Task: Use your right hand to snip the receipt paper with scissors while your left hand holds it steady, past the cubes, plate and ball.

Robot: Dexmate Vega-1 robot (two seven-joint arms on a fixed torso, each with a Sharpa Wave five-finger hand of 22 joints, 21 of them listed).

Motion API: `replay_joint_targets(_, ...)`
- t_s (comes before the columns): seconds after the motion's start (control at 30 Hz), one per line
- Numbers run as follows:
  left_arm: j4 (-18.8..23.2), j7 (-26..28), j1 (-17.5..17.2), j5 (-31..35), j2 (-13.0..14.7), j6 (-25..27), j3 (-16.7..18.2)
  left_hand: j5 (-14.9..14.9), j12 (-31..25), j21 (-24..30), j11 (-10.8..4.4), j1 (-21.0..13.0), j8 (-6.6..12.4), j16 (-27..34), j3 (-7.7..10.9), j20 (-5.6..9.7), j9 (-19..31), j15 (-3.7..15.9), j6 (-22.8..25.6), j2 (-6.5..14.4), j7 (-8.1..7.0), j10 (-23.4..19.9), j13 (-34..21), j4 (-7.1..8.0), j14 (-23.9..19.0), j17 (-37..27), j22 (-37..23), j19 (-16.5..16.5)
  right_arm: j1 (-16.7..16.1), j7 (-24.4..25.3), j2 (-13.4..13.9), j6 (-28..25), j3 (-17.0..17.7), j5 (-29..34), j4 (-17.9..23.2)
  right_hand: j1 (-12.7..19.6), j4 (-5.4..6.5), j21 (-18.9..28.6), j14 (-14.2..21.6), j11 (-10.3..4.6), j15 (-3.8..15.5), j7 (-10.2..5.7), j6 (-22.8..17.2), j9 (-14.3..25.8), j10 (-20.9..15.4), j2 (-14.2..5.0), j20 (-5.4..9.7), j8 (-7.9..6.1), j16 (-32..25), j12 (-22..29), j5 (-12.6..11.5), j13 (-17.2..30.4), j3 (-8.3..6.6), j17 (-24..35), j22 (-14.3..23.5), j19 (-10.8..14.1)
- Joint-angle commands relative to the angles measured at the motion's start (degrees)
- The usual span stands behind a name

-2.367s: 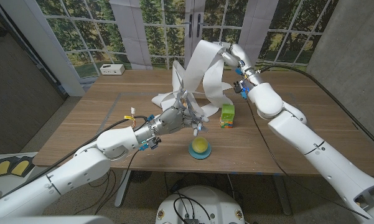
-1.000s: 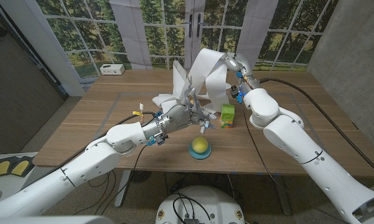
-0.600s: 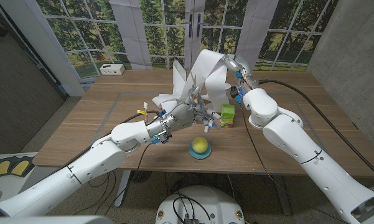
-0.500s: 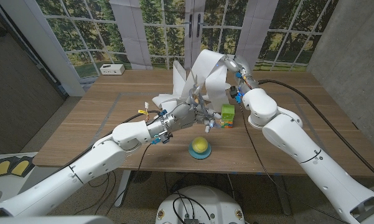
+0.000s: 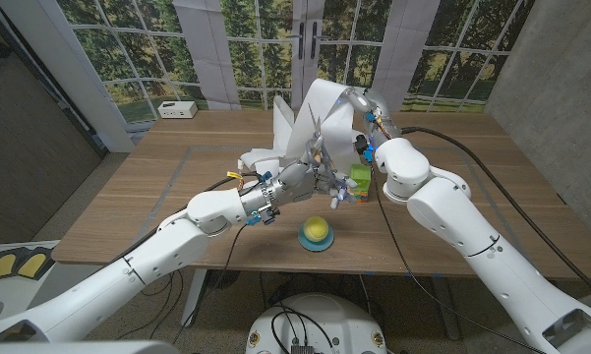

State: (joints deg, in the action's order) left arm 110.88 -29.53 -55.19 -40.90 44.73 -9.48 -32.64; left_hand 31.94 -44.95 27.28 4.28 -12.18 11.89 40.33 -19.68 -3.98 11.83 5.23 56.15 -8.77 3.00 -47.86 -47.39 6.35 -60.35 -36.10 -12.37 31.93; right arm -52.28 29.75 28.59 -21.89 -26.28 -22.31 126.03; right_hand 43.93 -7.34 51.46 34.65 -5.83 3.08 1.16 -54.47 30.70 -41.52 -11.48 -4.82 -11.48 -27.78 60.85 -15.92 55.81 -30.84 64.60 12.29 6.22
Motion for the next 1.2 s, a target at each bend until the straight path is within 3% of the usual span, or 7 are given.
replay_joint_targets(0.03, -2.0, -1.4, 2.2, 0.3, -2.1, 0.3, -1.8, -0.1, -0.3, -0.1, -3.83, -0.8, 0.19, 0.4, -0.08, -0.07, 0.2, 0.37, 2.5, 0.1, 8.57, -4.5, -0.1, 0.35, -0.3, -0.1, -0.3, 0.4, 0.5, 1.7, -1.0, -1.1, -0.6, -1.5, -0.1, 0.6, -0.48, 0.0, 0.2, 0.49, 7.35, 1.01, -1.4, 0.2, -1.0, 0.30, 0.01, -0.59, -0.4, 0.3, -0.7, -0.8, -0.08, -0.2, 0.0, -0.4)
replay_joint_targets(0.7, -2.9, -2.0, 3.4, 0.7, -3.4, 0.6, -2.9, -0.2, -0.3, -0.3, -3.91, -0.9, 0.13, 0.6, -0.08, -0.08, 0.2, 0.36, 2.7, 0.1, 8.60, -4.6, -0.2, 0.45, -0.4, 0.0, -0.4, 0.5, 0.5, 1.7, -0.1, -0.6, 0.0, -3.1, 0.1, 0.6, -0.18, 0.5, -0.1, 0.34, 7.53, 0.82, -1.5, 0.3, -0.8, 0.18, 0.29, -0.28, -1.2, 0.7, -1.8, -1.0, 0.32, -0.5, -0.3, -0.5)
replay_joint_targets(1.1, -2.9, -2.5, 4.2, 1.6, -2.6, 1.3, -3.0, -0.2, -0.3, -0.3, -3.94, -1.0, 0.26, 0.8, -0.09, 0.25, 0.2, 0.54, 3.1, 0.1, 8.55, -5.0, 0.0, 0.52, -1.0, 0.4, -0.4, 0.7, -0.5, 2.2, 0.3, -0.2, 1.1, -4.5, 0.1, 0.7, -0.18, 0.8, 0.1, 0.29, 7.68, 0.87, -1.7, 0.3, -1.1, 0.22, 0.33, -0.23, -1.5, 0.8, -2.3, -1.5, 0.37, -0.9, -0.5, -0.5)
replay_joint_targets(1.2, -3.3, -2.7, 4.3, 1.5, -2.9, 1.0, -3.1, -0.2, -0.4, -0.4, -4.03, -1.0, 0.25, 0.9, -0.08, 0.37, 0.2, 0.43, 3.2, 0.2, 8.61, -4.9, -0.2, 0.54, -1.0, 0.2, -0.4, 0.7, -0.6, 2.3, 0.3, -0.4, 1.4, -5.2, 0.2, 0.8, -0.29, 1.2, 0.4, 0.12, 7.77, 0.93, -2.0, 0.2, -1.4, 0.22, 0.34, -0.22, -1.6, 0.8, -2.6, -1.9, 0.21, -1.3, -0.5, 0.4)
